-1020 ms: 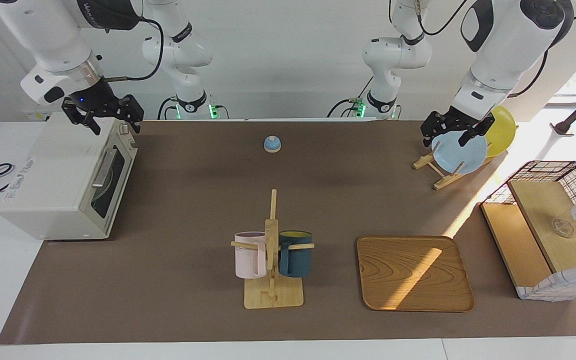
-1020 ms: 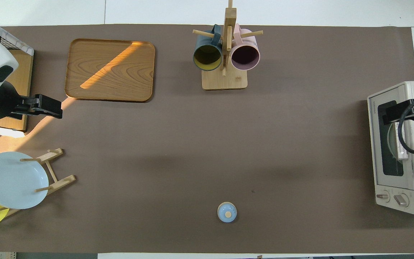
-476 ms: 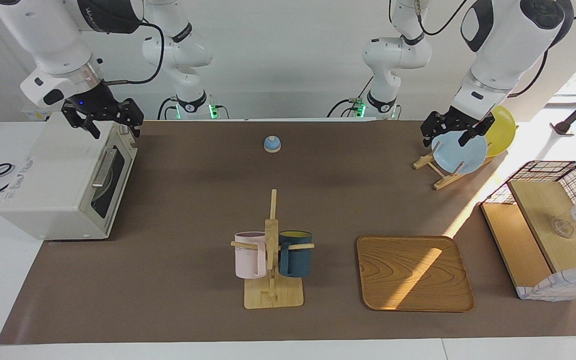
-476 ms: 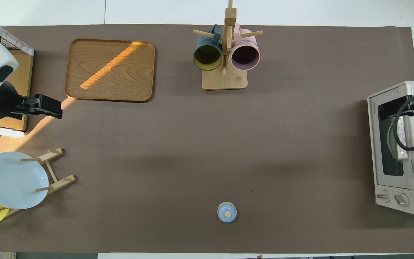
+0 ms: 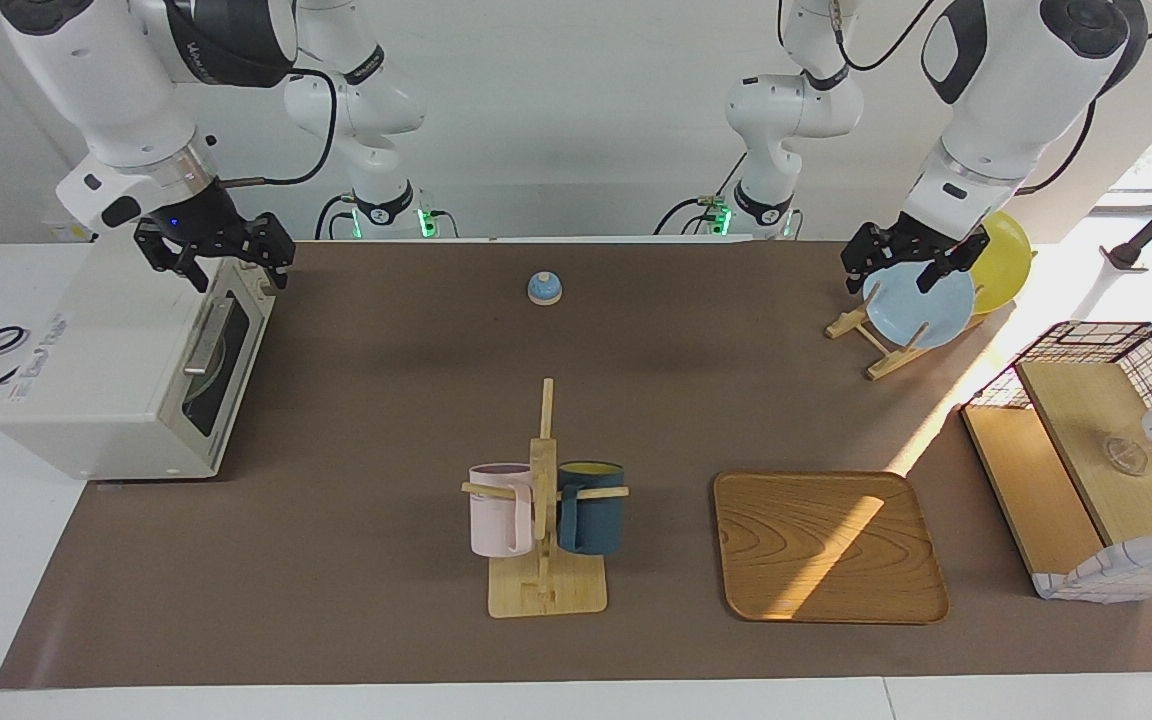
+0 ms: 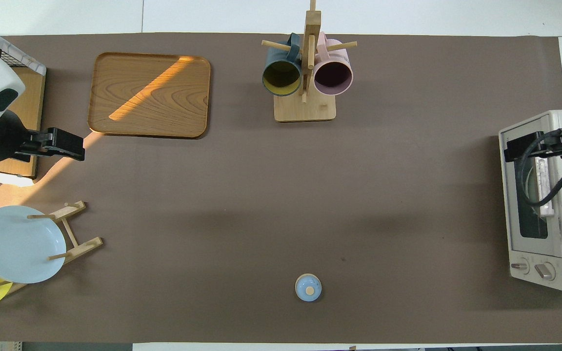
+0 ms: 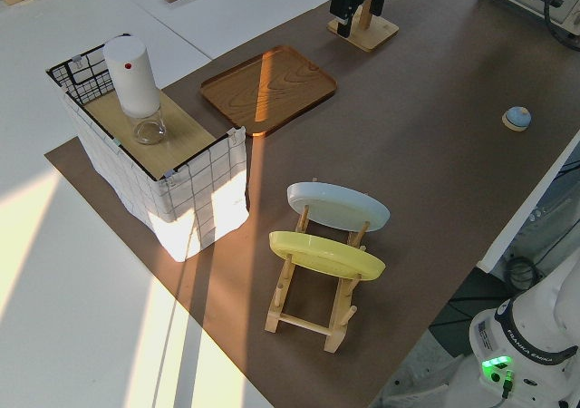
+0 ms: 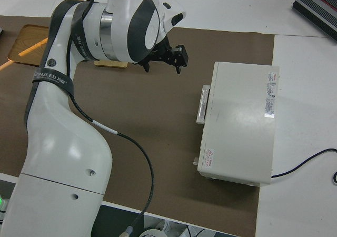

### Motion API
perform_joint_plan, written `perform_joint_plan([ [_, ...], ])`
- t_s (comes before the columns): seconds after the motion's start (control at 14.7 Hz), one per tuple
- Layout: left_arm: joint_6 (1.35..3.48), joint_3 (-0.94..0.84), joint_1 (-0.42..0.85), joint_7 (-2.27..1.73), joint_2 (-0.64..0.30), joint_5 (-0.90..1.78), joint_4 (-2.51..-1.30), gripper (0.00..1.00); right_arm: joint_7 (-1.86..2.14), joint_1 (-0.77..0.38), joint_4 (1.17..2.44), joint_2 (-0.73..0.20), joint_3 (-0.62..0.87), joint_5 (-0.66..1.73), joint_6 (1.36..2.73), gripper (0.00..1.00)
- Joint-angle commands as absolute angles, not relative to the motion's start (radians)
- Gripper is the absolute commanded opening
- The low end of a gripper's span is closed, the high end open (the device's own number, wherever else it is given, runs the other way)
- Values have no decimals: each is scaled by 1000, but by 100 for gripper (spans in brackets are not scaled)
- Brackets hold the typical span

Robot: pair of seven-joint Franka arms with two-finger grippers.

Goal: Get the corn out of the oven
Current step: 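Reach the right gripper into the open toaster oven toward the plate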

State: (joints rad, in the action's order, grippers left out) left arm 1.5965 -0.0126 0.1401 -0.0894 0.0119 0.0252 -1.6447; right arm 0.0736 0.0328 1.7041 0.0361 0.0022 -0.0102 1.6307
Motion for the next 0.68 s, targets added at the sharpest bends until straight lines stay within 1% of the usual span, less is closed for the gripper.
perform_joint_plan([
  [0.0,1608,-18,129,-75,28,34,-1658,100,159,58,1833,100,6,-9,1713,40],
  [0.07,1609,-18,129,-75,28,35,-1658,100,191,69,1876,112,6,-9,1744,0],
  [0.2,1608,-18,129,-75,28,35,-1658,100,195,83,1954,147,2,-11,1790,0],
  [0.34,1608,-18,129,-75,28,34,-1658,100,187,123,2014,158,2,-11,1847,0],
  [0.61,1609,-18,129,-75,28,35,-1658,100,137,147,2029,124,0,-87,1864,0],
])
